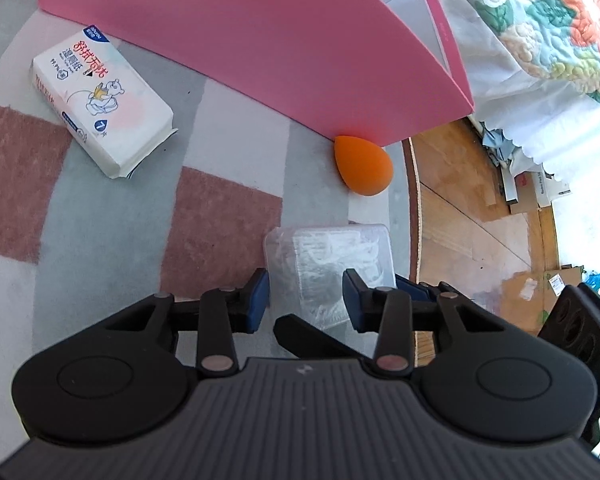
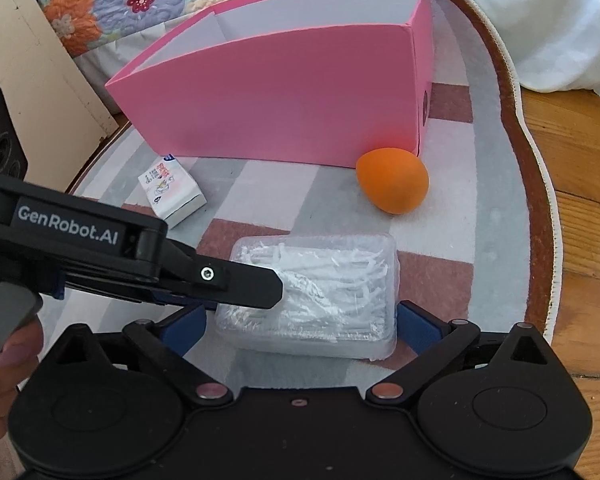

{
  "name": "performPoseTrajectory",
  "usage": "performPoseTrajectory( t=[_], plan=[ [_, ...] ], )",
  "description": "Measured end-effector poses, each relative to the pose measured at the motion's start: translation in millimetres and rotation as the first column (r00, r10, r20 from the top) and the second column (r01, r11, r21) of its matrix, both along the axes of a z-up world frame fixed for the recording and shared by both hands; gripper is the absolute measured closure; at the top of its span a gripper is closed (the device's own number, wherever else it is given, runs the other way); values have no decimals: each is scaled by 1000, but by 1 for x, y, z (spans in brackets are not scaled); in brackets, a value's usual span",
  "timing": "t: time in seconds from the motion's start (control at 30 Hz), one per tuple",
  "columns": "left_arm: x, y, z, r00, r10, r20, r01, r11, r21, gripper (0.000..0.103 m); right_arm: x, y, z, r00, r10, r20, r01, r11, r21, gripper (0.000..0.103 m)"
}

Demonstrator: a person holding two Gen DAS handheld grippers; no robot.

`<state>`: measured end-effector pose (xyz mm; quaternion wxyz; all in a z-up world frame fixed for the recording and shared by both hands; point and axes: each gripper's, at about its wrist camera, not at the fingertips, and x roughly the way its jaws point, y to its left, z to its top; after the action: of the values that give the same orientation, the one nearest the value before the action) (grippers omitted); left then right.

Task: Organize objects
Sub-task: 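Close the left tool fingers around the clear floss-pick box, then lift the floss-pick box with the left tool off the rug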

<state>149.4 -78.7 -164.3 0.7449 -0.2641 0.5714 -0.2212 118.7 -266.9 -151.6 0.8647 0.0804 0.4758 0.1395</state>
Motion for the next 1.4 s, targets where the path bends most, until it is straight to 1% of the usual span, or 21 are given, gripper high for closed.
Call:
performPoseTrajectory(
  t=[0.1,0.17,0.37,0.47,0.57,0.67,0.87,0.97,1.07,1.13,1.23,1.4],
  plan=[
    [0,-1,0,1000,-2,3,2,1000,1,63,1,5,0,1000,17,1,-17,999,-42,0],
    [0,0,0,1000,0,1,0,1000,0,63,1,6,0,1000,14,5,-14,999,-52,0],
    [0,-1,-1,1000,-4,6,4,1000,9,62,-1,8,0,1000,12,-2,-12,995,-100,4],
    [-1,-1,1,1000,-9,9,9,1000,15,62,-2,6,0,1000,9,-2,-9,995,-100,4],
    [-2,-1,1,1000,-14,17,14,1000,20,62,-2,8,1,1000,11,0,-11,995,-102,7],
    [-5,-4,2,1000,-17,26,17,1000,25,62,-2,11,0,1000,11,1,-11,993,-114,7],
    [-10,-4,7,999,-20,42,18,998,56,61,-7,16,0,1000,-11,13,12,993,-115,8],
    [-13,-1,9,999,-11,33,8,998,67,61,-10,22,1,1000,2,16,0,992,-126,8],
    [-18,-3,17,998,-29,56,22,992,124,61,-12,28,2,1000,17,14,-16,992,-121,8],
    [-23,-3,22,997,-35,72,24,989,148,61,-14,33,4,999,33,21,-30,991,-130,8],
    [-28,1,27,996,-34,79,21,987,160,61,-19,40,8,998,55,32,-50,988,-143,8],
    [-37,8,37,996,-31,89,15,984,176,61,-23,47,16,996,82,29,-78,988,-134,8]
  ],
)
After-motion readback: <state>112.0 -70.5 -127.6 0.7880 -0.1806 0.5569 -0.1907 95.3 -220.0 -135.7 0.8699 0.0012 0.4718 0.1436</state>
